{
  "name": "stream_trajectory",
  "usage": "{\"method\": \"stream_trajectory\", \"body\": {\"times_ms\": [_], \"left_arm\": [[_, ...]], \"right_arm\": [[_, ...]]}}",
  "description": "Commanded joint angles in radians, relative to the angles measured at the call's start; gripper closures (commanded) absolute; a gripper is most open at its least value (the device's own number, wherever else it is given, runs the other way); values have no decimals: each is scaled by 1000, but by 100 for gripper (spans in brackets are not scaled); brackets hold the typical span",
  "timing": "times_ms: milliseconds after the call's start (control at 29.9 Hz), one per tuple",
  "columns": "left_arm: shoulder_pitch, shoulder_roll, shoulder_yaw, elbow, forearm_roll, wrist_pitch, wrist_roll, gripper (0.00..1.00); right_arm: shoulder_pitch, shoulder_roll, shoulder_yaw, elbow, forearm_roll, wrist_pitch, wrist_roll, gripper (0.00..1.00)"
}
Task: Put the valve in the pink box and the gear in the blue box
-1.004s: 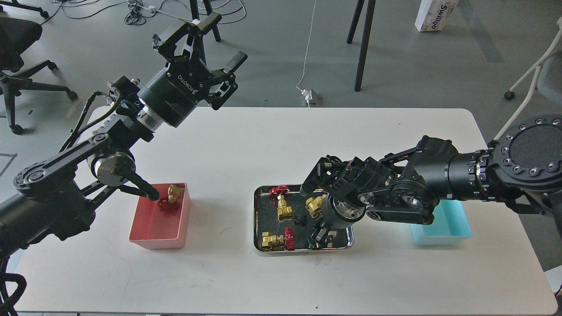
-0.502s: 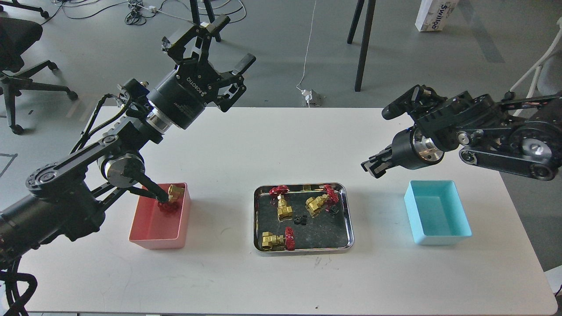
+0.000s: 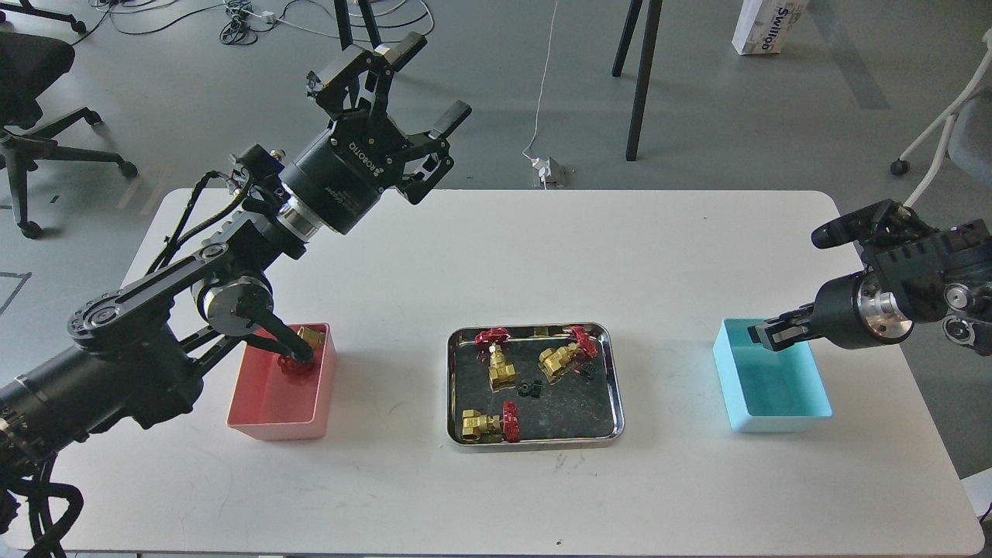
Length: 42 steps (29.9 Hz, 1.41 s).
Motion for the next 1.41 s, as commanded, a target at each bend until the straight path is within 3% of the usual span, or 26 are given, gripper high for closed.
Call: {"method": "stream_trajectory", "body": {"times_ms": [0, 100, 234, 335, 469, 569, 670, 837, 971, 1105, 1172, 1373], "left_arm": [[1, 1, 0, 0, 0, 0, 0, 18], [1, 1, 2, 0, 0, 0, 0, 18], [1, 0, 2, 0, 0, 0, 0, 18], [3, 0, 2, 0, 0, 1, 0, 18], [3, 0, 2, 0, 2, 3, 0, 18], [1, 1, 2, 3, 3, 5, 0, 18], [-5, 0, 2, 32, 17, 5, 0, 18], [-48, 1, -14, 74, 32, -8, 0, 18], [-120, 7, -12, 112, 26, -21, 0, 18], [-134, 3, -24, 172, -21, -61, 0, 18], [-120, -2, -44, 181, -96, -61, 0, 16], [-45, -26, -60, 184, -163, -61, 0, 12]], "right_arm": [[-16, -1, 5, -1, 0, 0, -3, 88], [-30, -3, 5, -1, 0, 0, -6, 85], [-41, -4, 8, -6, 0, 0, -9, 71], [-43, -15, 11, -6, 0, 0, -9, 50], [-52, -40, 34, -6, 9, -1, -9, 2], [-61, -66, 106, -9, 19, -18, -6, 1], [-91, -73, 255, -26, 120, -98, -6, 1], [-145, -41, 528, -50, 702, -161, 21, 1], [-181, 31, 669, -110, 1169, -91, 119, 1], [-260, 127, 757, -226, 1570, 118, 216, 1], [-331, 182, 801, -292, 1680, 118, 222, 1], [-391, 258, 867, -332, 1678, 118, 222, 1]]}}
